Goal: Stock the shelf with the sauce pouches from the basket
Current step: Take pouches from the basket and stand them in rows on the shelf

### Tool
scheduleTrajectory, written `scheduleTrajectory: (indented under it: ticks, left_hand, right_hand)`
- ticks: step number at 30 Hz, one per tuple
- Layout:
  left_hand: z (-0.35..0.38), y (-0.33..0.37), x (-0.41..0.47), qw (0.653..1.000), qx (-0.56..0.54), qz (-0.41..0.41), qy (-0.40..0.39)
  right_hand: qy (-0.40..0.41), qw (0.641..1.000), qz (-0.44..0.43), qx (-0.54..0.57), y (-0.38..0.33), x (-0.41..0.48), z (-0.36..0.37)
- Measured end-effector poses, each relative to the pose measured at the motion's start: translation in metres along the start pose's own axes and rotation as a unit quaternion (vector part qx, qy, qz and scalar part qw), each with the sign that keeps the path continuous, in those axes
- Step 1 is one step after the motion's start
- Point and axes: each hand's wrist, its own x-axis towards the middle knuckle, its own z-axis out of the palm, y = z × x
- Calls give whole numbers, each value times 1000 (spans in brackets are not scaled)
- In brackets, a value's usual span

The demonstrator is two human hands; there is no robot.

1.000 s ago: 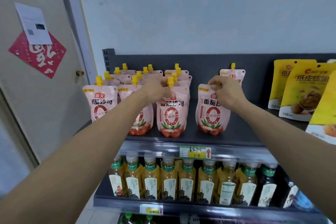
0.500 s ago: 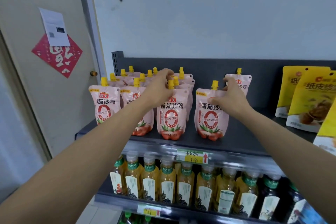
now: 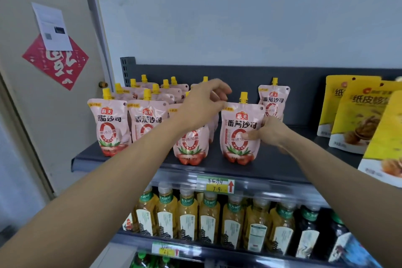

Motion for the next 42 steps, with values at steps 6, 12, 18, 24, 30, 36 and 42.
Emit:
scheduleTrajectory:
  ticks: [6, 12, 18, 24, 30, 36, 42]
  left_hand:
    - [48, -11, 2, 994, -8, -36, -100]
    - [89, -27, 20, 988, 3, -95, -123]
    - [113, -48, 41, 980, -26, -181, -76]
    - [122, -64, 46, 969, -65, -235, -39]
    - [124, -63, 45, 968, -80, -235, -41]
    - [122, -62, 39, 969, -87, -225, -47]
    - [117, -49, 34, 971, -111, -200, -67]
  right_hand:
    - [76, 997, 11, 12, 13, 28, -25]
    - [99, 995, 12, 17, 19, 69, -40]
    - [89, 995, -13, 48, 18, 115, -31]
    - [90, 996, -22, 16, 12, 151, -28]
    - [119, 992, -34, 25, 13, 178, -21]
    - [206, 977, -31, -45, 23, 181, -13]
    - [225, 970, -66, -68, 24, 140, -20]
